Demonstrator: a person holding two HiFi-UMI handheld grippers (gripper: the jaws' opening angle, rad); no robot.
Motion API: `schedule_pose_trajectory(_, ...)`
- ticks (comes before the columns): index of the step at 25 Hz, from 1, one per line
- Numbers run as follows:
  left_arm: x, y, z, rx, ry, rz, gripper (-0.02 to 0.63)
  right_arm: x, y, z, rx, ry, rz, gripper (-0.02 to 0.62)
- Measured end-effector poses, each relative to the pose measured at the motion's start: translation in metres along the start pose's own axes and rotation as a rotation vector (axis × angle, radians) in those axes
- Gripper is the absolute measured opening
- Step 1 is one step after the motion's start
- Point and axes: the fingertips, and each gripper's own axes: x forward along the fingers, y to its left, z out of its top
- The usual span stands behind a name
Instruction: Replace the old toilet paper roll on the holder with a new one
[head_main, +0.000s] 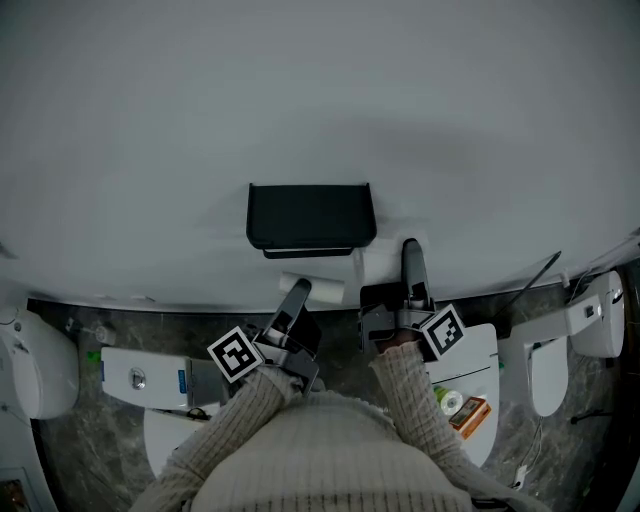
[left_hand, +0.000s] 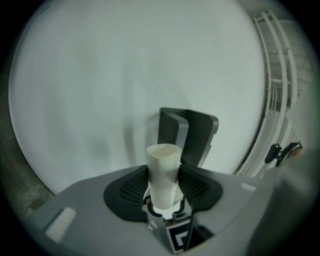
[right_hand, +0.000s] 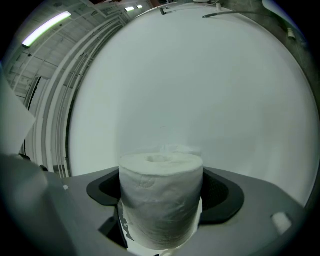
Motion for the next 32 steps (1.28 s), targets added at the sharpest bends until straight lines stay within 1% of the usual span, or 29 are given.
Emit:
schedule_pose_trajectory(5,-0.005,0.001,0.009,0.003,-0.023,0.002,0.178,0.009,-0.002,-0.009,0.013,0.014,0.007,0.439)
schedule_pose_trajectory(9,-0.014,0.001,0.022,0.009,-0.042,0.001,0.178,0.013,0.000,-0.027,0.016,0.035,0.013,0.439)
schedule_pose_trajectory(13,-0.019,0.002,0.026,0.008,-0.054,0.003,0.178,0.010,-0.003,-0.040,0.030,0.051,0.009,0.439)
schedule_pose_trajectory(27,-0.021,0.001,0.026,-0.006,-0.095,0.013,0.178,0.008,-0.003,-0.051,0.112,0.041,0.022,0.439)
schedule_pose_trajectory(32,-0.022,0.001,0.030,-0.004,-0.121,0.022,0.178,0.007,0.002,-0.057,0.080,0.079,0.027,0.439)
